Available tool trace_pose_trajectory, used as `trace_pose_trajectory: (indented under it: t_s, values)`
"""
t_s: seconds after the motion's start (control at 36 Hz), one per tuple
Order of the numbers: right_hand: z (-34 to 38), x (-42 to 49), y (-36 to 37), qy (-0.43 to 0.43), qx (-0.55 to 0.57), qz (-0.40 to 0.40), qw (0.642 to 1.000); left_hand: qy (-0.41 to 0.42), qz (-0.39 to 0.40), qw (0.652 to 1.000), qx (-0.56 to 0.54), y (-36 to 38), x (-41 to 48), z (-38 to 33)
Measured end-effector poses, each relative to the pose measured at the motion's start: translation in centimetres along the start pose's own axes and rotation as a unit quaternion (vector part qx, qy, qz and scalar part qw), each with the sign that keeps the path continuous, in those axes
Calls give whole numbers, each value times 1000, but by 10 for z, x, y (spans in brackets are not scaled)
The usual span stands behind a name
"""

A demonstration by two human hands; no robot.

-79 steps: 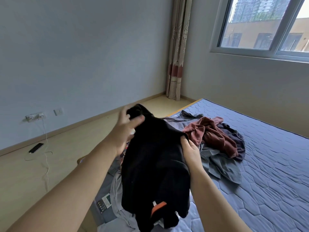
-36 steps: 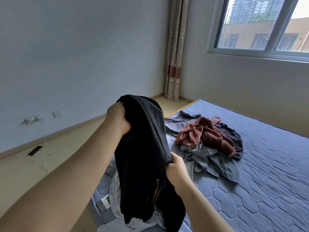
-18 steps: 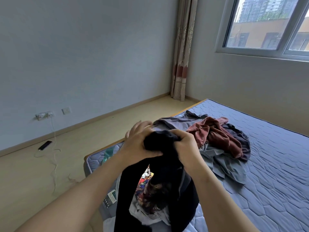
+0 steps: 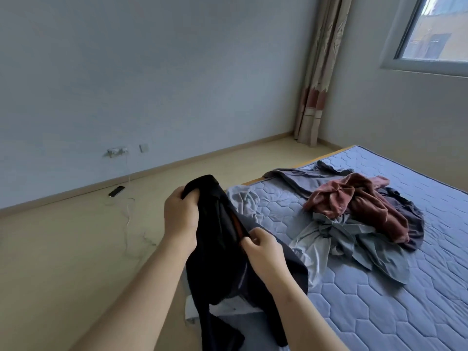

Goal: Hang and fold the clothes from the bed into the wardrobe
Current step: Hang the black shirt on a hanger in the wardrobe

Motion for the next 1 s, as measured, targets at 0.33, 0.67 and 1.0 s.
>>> trace_pose_trajectory:
  t_s: [0.33,0.67,1.0]
  values:
    - [24,-53,54,27,165,9,986,0,-29,998,54,-100,-38,-16]
    - [13,-175,92,37,179,91,979,-41,26,994,96,-210,-140,-34]
    - [31,-266,140,-19,88,293,952,-64,-28,983,171,-322,-224,-61]
Point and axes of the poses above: each hand's wrist, its own x-axis towards the middle knuckle, its own y-axis out of the palm, z = x × y, the point moved 4 cm from there along x, towards the middle knuckle, and after that the axes turned 12 degrees about y, right-handed, at the moved point
